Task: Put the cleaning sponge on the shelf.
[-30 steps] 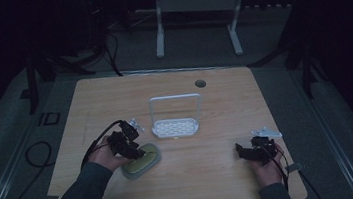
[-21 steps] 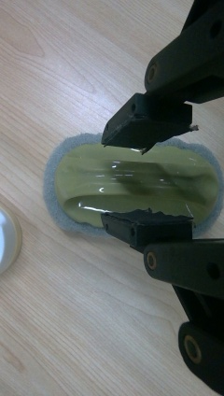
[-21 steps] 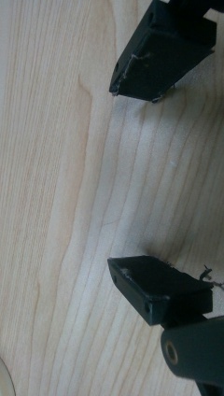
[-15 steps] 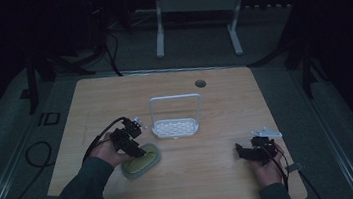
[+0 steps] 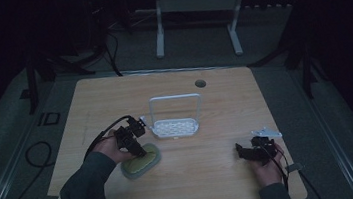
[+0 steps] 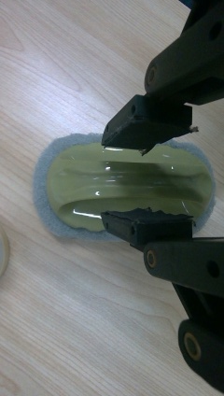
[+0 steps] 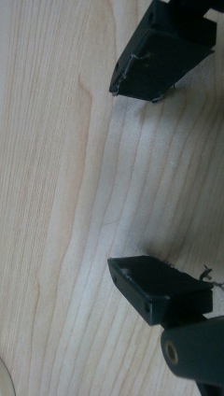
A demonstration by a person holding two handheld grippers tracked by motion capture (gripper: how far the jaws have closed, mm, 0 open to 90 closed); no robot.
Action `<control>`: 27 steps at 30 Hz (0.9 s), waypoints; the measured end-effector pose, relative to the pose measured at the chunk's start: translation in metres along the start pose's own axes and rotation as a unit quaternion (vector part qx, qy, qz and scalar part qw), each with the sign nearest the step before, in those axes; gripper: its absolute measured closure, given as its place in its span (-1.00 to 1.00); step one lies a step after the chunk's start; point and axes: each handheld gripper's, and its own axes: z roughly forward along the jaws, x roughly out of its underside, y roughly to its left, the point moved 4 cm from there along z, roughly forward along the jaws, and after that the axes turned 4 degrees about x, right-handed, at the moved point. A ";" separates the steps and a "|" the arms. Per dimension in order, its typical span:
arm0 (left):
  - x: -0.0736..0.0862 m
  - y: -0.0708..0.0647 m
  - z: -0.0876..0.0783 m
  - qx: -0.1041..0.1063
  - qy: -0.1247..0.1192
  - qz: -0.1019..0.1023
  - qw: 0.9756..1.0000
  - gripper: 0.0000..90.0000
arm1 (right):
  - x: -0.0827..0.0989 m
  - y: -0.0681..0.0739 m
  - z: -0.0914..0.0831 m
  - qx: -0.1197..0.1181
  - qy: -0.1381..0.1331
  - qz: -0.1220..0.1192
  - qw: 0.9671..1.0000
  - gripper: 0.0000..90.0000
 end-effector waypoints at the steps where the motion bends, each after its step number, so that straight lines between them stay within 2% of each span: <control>1: 0.000 0.000 0.001 0.001 0.005 0.004 1.000 0.29 | 0.000 0.000 0.000 0.000 0.000 0.000 1.000 -0.69; 9: -0.002 -0.001 0.007 0.001 0.030 0.025 0.999 0.37 | 0.000 0.000 0.000 0.000 0.000 0.000 1.000 -0.69; 19: -0.004 -0.002 0.011 0.006 0.055 0.033 0.998 0.46 | 0.000 0.000 0.000 0.000 0.000 0.000 1.000 -0.69; 27: -0.005 -0.002 0.017 0.002 0.074 0.040 0.996 0.49 | 0.000 0.000 0.000 0.000 0.000 -0.001 1.000 -0.69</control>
